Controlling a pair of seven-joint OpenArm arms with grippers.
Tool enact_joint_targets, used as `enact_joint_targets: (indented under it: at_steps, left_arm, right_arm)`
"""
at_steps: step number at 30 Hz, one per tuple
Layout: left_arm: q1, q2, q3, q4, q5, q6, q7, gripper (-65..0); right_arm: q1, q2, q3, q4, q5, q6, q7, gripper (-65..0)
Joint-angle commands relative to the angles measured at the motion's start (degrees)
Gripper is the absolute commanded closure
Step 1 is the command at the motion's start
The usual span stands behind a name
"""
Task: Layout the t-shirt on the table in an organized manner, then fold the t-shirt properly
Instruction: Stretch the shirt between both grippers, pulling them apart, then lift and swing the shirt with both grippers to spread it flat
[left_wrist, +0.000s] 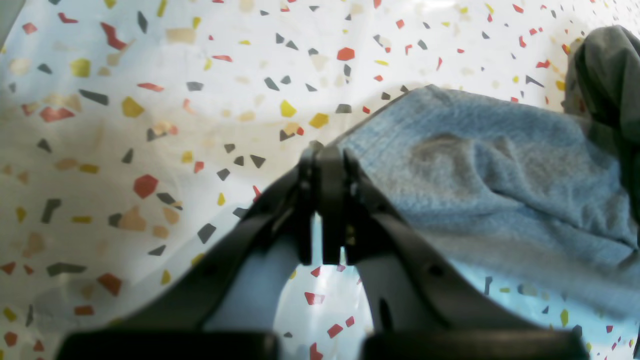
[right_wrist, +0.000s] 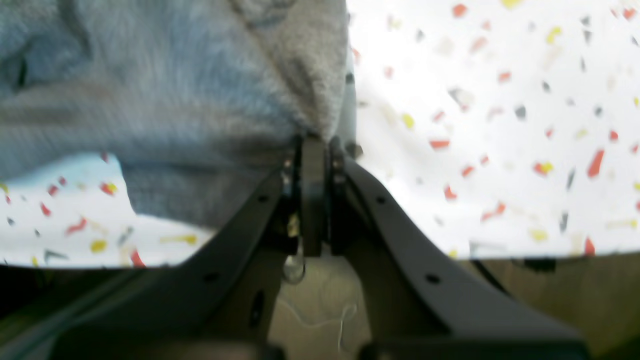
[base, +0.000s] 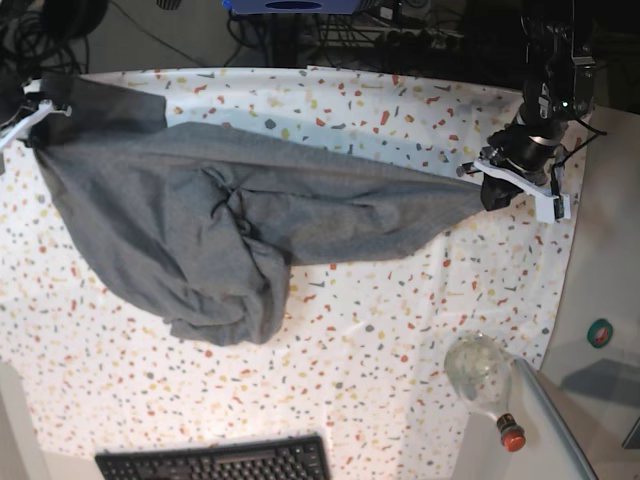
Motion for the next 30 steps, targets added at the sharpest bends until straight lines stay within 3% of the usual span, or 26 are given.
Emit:
enact_joint_targets:
  at_steps: [1, 5, 10, 15, 21, 26, 30]
  left_arm:
    - [0.8, -0.7, -0.3, 0.0, -0.2, 0.0, 0.1, 0.0]
    - [-1.3, -0.7, 0.3, -1.3, -0.1, 0.0, 3.6, 0.0]
    - [-11.8, 0.0, 0.4, 1.5, 3.0, 0.0, 14.3, 0.0]
    - [-29.3, 4.4, 2.1, 0.2, 4.9, 0.0, 23.8, 0.0]
    - [-58.0, 8.0, 15.8, -11.8, 12.6, 0.0, 24.5, 0.0]
    - [-76.7, 13.6, 13.6, -16.8, 13.2, 0.0, 24.4, 0.0]
    - [-79.8, 16.4, 9.3, -12.5, 13.2, 0.0, 24.6, 0.0]
  right_arm:
    - [-0.3, 0.6, 0.5, 0.7, 0.4, 0.0, 0.2, 0.0]
    - [1.8, 3.0, 0.0, 0.4, 0.2, -0.2, 0.4, 0.0]
    - [15.0, 11.3, 0.2, -4.2, 0.2, -0.4, -6.8, 0.0]
    - [34.7, 21.2, -4.2, -17.9, 0.2, -0.4, -10.4, 0.0]
    - [61.6, 32.5, -19.8, -34.4, 0.2, -0.4, -6.4, 0.0]
    - [79.8, 39.3, -28.7, -37.5, 0.4, -0.2, -4.2, 0.0]
    - [84.9, 43.0, -31.5, -33.4, 0.6, -0.2, -7.9, 0.0]
